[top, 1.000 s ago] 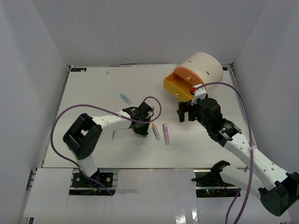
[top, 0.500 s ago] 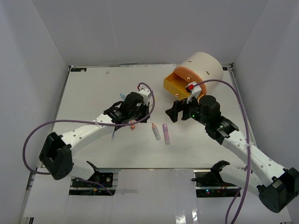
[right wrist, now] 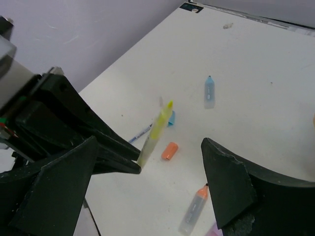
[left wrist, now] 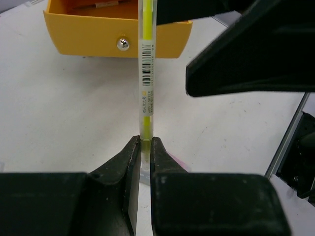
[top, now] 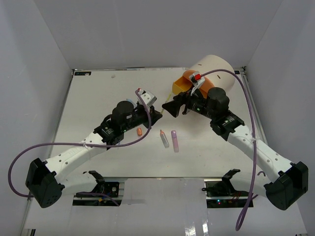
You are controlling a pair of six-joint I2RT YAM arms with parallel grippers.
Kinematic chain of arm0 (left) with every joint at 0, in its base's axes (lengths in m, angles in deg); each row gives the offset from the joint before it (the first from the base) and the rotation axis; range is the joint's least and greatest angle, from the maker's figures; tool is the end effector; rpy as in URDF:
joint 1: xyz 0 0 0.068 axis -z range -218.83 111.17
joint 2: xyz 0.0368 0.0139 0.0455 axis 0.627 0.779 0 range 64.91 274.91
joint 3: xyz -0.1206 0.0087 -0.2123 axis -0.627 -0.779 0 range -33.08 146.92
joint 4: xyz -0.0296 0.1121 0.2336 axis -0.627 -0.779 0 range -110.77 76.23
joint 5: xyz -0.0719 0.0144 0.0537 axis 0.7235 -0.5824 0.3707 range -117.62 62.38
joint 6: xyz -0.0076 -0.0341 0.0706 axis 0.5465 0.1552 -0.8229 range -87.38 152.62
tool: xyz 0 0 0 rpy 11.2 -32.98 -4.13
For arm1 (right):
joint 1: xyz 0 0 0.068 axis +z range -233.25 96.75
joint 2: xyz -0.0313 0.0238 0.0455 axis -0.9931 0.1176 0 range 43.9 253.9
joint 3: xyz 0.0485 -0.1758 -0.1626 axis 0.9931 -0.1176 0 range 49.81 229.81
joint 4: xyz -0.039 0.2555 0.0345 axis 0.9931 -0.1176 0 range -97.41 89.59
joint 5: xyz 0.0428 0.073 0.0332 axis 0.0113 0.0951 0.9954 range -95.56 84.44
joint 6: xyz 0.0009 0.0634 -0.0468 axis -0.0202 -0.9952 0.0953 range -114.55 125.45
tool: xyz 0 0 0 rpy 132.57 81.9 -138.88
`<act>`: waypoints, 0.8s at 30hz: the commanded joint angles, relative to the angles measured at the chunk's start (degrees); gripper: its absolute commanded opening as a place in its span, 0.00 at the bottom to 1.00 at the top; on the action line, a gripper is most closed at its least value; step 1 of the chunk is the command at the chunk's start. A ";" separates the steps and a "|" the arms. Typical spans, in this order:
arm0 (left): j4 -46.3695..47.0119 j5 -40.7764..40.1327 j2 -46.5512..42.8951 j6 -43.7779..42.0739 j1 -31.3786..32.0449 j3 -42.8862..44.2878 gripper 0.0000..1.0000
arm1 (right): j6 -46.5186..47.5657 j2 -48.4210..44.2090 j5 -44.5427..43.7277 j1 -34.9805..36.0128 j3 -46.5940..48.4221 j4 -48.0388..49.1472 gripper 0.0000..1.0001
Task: Sort the stationery into containers
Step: Pick up the pen from the center of the board.
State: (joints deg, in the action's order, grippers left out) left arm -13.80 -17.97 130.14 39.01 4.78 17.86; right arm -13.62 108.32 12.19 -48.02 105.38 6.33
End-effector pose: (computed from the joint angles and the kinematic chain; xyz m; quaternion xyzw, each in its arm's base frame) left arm 0.2162 -0.2217 0.2894 0.3000 0.7293 -0.3186 0.5259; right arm 0.2394 0.1941 0.3414 -0.2060 0.6892 0.4117 0.5594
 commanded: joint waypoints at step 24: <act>6.36 6.17 -3.71 -0.33 -0.46 -4.44 0.00 | -2.55 3.08 5.18 -0.24 4.11 8.02 0.46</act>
State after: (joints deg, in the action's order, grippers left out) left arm -8.55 -13.12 127.56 38.64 4.65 14.06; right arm -16.40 112.28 16.54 -48.02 106.40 11.05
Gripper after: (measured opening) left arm 0.196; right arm 0.475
